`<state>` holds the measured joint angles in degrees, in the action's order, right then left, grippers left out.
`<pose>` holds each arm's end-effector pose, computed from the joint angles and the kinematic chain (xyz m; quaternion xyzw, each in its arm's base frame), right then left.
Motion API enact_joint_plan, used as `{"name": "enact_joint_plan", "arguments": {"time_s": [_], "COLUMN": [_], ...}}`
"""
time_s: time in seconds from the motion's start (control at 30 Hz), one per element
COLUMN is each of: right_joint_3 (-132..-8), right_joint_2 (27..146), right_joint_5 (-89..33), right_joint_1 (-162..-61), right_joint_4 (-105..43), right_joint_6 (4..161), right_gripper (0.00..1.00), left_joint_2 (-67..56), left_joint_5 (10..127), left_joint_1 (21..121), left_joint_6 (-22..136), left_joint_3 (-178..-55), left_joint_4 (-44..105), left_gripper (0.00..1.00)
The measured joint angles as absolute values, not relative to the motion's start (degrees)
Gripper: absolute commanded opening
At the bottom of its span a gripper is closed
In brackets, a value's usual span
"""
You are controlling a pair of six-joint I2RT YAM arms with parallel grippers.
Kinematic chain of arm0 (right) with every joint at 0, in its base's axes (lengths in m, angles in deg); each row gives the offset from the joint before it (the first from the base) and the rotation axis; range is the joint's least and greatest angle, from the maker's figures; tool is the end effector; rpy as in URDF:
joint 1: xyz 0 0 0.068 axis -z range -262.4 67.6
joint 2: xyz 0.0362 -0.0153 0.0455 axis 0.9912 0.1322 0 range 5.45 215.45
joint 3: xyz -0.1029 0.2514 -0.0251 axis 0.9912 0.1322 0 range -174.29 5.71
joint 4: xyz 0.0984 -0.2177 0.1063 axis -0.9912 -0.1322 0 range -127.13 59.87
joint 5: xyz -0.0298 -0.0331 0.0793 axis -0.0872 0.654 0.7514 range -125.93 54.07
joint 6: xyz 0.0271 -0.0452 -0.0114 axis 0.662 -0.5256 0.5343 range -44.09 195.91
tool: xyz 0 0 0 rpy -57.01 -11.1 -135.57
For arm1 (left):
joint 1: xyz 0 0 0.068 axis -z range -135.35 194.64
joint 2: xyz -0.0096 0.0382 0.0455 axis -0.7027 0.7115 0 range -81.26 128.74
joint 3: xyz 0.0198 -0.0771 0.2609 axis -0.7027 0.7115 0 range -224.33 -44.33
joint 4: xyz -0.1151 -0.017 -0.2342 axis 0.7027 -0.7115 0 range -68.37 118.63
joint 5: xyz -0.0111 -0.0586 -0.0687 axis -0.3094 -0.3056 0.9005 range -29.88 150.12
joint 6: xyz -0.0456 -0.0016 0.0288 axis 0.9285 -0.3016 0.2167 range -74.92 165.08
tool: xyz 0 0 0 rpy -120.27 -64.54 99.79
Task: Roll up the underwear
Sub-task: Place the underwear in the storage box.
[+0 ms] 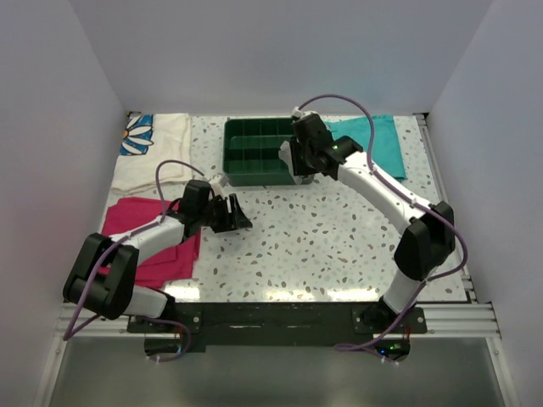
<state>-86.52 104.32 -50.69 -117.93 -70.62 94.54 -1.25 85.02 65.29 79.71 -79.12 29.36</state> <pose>0.3185 0.2162 0.3262 -0.0892 0.9200 0.0585 0.3771 0.2430 -0.1075 0.1672 -0.0269 0.9039 -0.3514 0.2423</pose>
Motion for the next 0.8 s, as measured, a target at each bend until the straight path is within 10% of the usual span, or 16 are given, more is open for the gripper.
{"name": "enact_joint_plan", "arguments": {"time_s": [0.17,0.8], "right_joint_3": [-94.6,-117.7], "right_joint_2": [111.2,132.3], "right_joint_5": [-52.0,-57.0], "right_joint_1": [-116.0,-115.0], "right_joint_4": [-73.1,-79.9], "right_joint_6": [93.7,93.7], "right_gripper": [0.00,0.00], "left_joint_2": [-1.5,-2.2], "left_joint_5": [86.0,87.0], "left_joint_1": [65.3,65.3], "left_joint_6": [79.1,76.9], "left_joint_3": [-79.1,-79.4], "left_joint_4": [29.3,26.3], "left_gripper": [0.97,1.00]}}
